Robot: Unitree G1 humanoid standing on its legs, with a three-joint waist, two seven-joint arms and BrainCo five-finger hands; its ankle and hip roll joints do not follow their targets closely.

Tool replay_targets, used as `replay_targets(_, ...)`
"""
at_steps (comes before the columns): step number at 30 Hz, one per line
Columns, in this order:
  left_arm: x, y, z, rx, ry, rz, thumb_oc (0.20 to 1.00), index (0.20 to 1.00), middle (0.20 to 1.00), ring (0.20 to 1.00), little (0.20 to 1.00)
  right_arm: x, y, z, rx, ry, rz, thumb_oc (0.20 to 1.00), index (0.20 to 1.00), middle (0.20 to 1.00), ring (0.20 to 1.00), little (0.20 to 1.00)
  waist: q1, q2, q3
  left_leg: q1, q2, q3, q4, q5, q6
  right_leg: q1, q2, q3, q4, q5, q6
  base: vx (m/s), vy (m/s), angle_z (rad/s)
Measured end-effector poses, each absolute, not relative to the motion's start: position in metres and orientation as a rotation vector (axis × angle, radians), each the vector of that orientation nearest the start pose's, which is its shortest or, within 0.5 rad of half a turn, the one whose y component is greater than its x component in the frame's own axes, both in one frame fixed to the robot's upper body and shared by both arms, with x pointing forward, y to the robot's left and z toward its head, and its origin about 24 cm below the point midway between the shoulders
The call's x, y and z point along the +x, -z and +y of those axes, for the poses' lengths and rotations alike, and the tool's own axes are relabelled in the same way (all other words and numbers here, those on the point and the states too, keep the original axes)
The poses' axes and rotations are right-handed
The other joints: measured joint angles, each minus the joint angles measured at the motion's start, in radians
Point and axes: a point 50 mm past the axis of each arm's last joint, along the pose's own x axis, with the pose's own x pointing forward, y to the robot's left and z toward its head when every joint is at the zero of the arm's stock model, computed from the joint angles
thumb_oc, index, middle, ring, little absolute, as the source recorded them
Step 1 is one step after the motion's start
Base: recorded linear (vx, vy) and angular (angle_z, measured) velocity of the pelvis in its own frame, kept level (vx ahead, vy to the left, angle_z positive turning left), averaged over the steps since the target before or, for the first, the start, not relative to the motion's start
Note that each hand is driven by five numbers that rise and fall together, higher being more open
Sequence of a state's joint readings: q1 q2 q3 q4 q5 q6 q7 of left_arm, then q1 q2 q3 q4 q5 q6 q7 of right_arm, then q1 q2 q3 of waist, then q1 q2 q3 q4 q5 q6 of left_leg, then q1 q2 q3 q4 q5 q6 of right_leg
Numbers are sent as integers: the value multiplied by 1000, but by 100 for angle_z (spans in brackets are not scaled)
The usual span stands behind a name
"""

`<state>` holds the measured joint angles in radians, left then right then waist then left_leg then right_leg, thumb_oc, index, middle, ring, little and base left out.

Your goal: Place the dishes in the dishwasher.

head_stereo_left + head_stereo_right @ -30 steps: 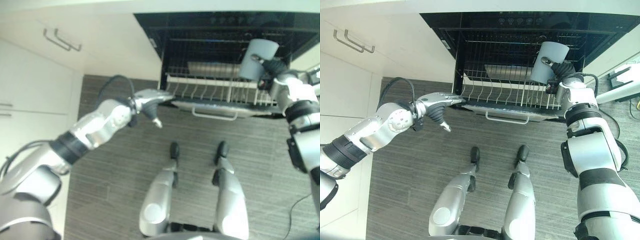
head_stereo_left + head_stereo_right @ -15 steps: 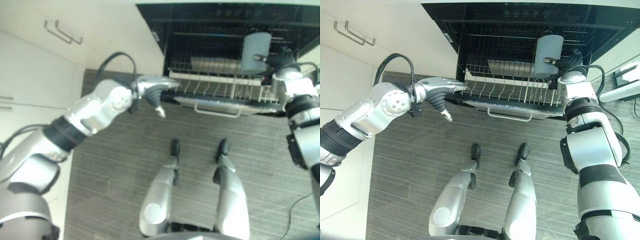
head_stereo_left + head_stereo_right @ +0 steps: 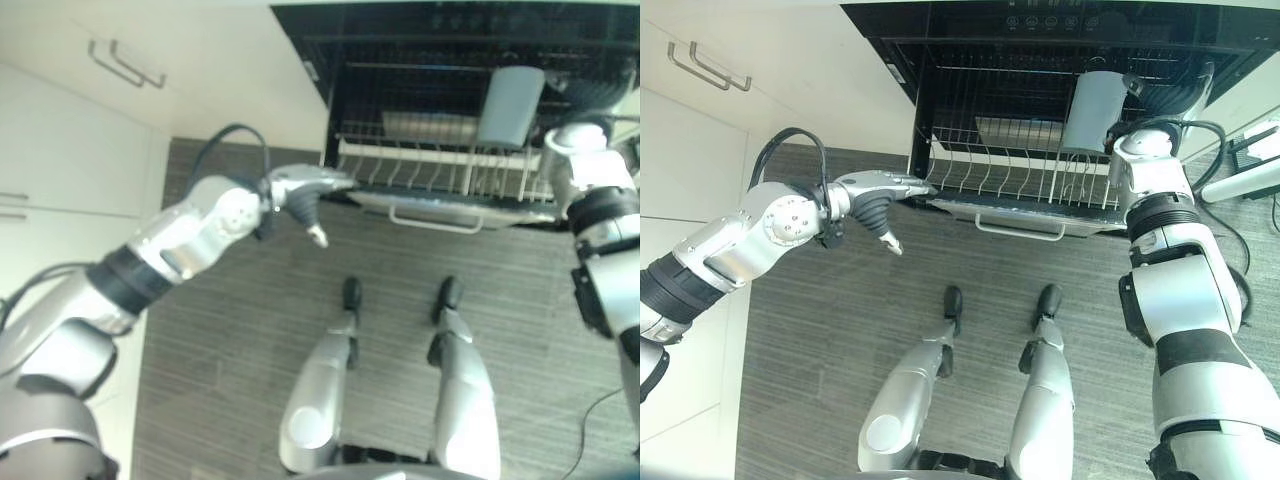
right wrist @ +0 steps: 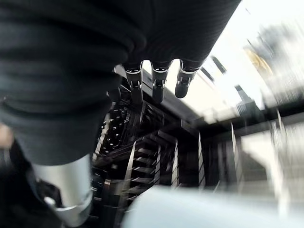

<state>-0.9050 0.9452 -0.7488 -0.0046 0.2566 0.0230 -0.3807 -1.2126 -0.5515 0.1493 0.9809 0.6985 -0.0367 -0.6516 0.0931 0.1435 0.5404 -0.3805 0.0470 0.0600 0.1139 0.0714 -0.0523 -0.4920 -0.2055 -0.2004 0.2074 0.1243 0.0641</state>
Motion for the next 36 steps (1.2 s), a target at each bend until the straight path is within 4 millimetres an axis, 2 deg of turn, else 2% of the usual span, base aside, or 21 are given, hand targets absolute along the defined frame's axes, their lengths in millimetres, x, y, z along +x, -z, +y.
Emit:
replay_targets(2, 326, -203, 138, 1500, 665, -328, 1000, 1000, 1000, 1000, 1000, 399, -255, -241, 350, 622, -322, 1000, 1000, 1000, 1000, 1000, -2, 0, 0, -6, 0, 1, 1, 0, 0, -6, 2, 1, 0, 1, -1, 0, 0, 0)
replay_targets(6, 314, -179, 153, 1395, 560, -333, 1000, 1000, 1000, 1000, 1000, 367, -262, -213, 429, 438, -516, 1000, 1000, 1000, 1000, 1000, -22, 0, 0, -5, -2, 14, 10, -8, 6, -10, 6, 24, 1, 1, 1, -6, 63, -9)
replay_targets(9, 312, -159, 158, 1294, 467, -310, 1000, 1000, 1000, 1000, 1000, 350, -229, -191, 438, 363, -491, 1000, 1000, 1000, 1000, 1000, -39, 0, 0, 22, -2, 37, 10, -16, 10, 3, 8, 44, 1, 4, 3, -7, 88, -18)
replay_targets(11, 312, -154, 159, 1283, 452, -300, 1000, 1000, 1000, 1000, 1000, 348, -222, -187, 433, 351, -474, 1000, 1000, 1000, 1000, 1000, -43, 0, 0, 31, -2, 40, 10, -18, 11, 9, 8, 49, 0, 4, 3, -18, 112, -19)
replay_targets(12, 313, -123, 163, 1173, 358, -224, 1000, 1000, 1000, 1000, 1000, 333, -198, -169, 356, 266, -453, 1000, 1000, 1000, 1000, 1000, -65, -4, 1, 96, 0, 62, 16, -35, 15, 70, 13, 63, -10, 4, 7, -33, 193, -33)
replay_targets(14, 309, -105, 165, 1156, 310, -187, 1000, 1000, 1000, 1000, 1000, 325, -190, -160, 323, 208, -476, 1000, 1000, 1000, 1000, 1000, -102, -41, -8, 120, 7, 68, 60, -57, 10, 110, 23, 84, -27, 18, 10, 83, 301, -32)
replay_targets(16, 280, -36, 164, 905, 150, -11, 1000, 1000, 1000, 1000, 1000, 272, -118, -140, 306, 47, -272, 1000, 1000, 1000, 1000, 1000, -122, -77, -3, 309, 39, 70, 183, -178, 15, 347, 43, 81, -6, -50, 19, 187, 238, -29)
replay_targets(17, 249, 0, 163, 792, 147, 90, 1000, 1000, 1000, 1000, 1000, 242, -82, -136, 292, -35, -150, 1000, 1000, 1000, 1000, 1000, -133, -132, -111, 359, 38, 64, 177, -226, 39, 395, 41, 80, 23, -129, 30, 170, 215, -46)
replay_targets(18, 236, 14, 169, 750, 124, 122, 1000, 1000, 1000, 1000, 1000, 234, -67, -145, 279, -22, -113, 1000, 1000, 1000, 1000, 1000, -116, -165, -223, 351, 39, 68, 186, -248, 32, 367, 37, 80, 49, -154, 49, 148, 150, -54)
replay_targets(19, 236, 11, 175, 705, 66, 109, 1000, 1000, 1000, 1000, 1000, 237, -67, -156, 270, 7, -133, 1000, 1000, 1000, 1000, 1000, -96, -177, -258, 333, 55, 69, 182, -249, 34, 354, 39, 82, 71, -165, 66, 152, 130, -41)
replay_targets(20, 239, 1, 183, 638, 1, 54, 1000, 1000, 1000, 1000, 1000, 240, -70, -167, 275, 39, -166, 1000, 1000, 1000, 1000, 1000, -82, -200, -272, 326, 51, 63, 170, -248, 35, 339, 23, 90, 199, -194, 23, 97, 64, 19)
replay_targets(21, 234, -6, 194, 586, -60, 13, 1000, 1000, 1000, 1000, 1000, 238, -71, -172, 302, 62, -183, 1000, 1000, 1000, 1000, 1000, -78, -240, -306, 339, 2, 59, 123, -244, 37, 409, -21, 88, 159, -230, 20, 42, 50, 53)
replay_targets(22, 229, -10, 207, 557, -118, -12, 1000, 1000, 1000, 1000, 1000, 243, -81, -177, 316, 63, -244, 1000, 1000, 1000, 1000, 1000, -61, -258, -326, 342, -35, 49, 136, -233, 59, 480, -51, 72, 39, -229, 105, 15, 55, 46)
replay_targets(23, 224, -11, 214, 567, -122, -26, 1000, 1000, 1000, 1000, 1000, 250, -94, -181, 304, 41, -312, 1000, 1000, 1000, 1000, 1000, -33, -227, -335, 330, -44, 31, 169, -228, 72, 492, -50, 78, 37, -212, 126, 5, 126, 19)
replay_targets(24, 224, -15, 217, 576, -119, -53, 1000, 1000, 1000, 1000, 1000, 251, -99, -177, 305, 4, -342, 1000, 1000, 1000, 1000, 1000, -27, -222, -339, 327, -57, 32, 169, -232, 81, 494, -67, 81, 40, -205, 124, -1, 194, 3)
replay_targets(27, 226, -42, 225, 555, -150, -201, 1000, 1000, 1000, 1000, 1000, 252, -105, -171, 298, -91, -373, 1000, 1000, 1000, 1000, 1000, -27, -200, -334, 353, -58, 56, 144, -222, 126, 460, -62, 77, 82, -107, 59, 19, 188, -21)
replay_targets(28, 227, -54, 229, 541, -181, -269, 1000, 1000, 1000, 1000, 1000, 252, -105, -169, 291, -121, -376, 1000, 1000, 1000, 1000, 1000, -36, -189, -343, 377, -57, 64, 95, -201, 138, 437, -23, 81, 154, -142, 71, 58, 120, -26)
replay_targets(29, 227, -67, 231, 509, -209, -338, 1000, 1000, 1000, 1000, 1000, 251, -104, -168, 276, -148, -370, 1000, 1000, 1000, 1000, 1000, -50, -185, -355, 402, -56, 62, 44, -177, 143, 425, 53, 82, 220, -203, 71, 42, 80, -13)
replay_targets(31, 226, -79, 232, 467, -233, -412, 1000, 1000, 1000, 1000, 1000, 249, -102, -169, 272, -184, -361, 1000, 1000, 1000, 1000, 1000, -57, -177, -375, 419, -81, 70, -25, -134, 137, 420, 141, 64, 243, -298, 21, 15, 21, -1)
replay_targets(33, 225, -82, 230, 440, -246, -446, 1000, 1000, 1000, 1000, 1000, 250, -96, -172, 256, -200, -332, 1000, 1000, 1000, 1000, 1000, -59, -166, -393, 419, -112, 80, -62, -111, 144, 422, 180, 56, 211, -313, 1, 38, -59, -2)
replay_targets(36, 223, -79, 224, 395, -245, -447, 1000, 1000, 1000, 1000, 1000, 252, -77, -176, 249, -197, -240, 1000, 1000, 1000, 1000, 1000, -57, -132, -400, 420, -136, 66, -78, -90, 159, 481, 187, 49, 54, -315, -43, 92, -122, 8)
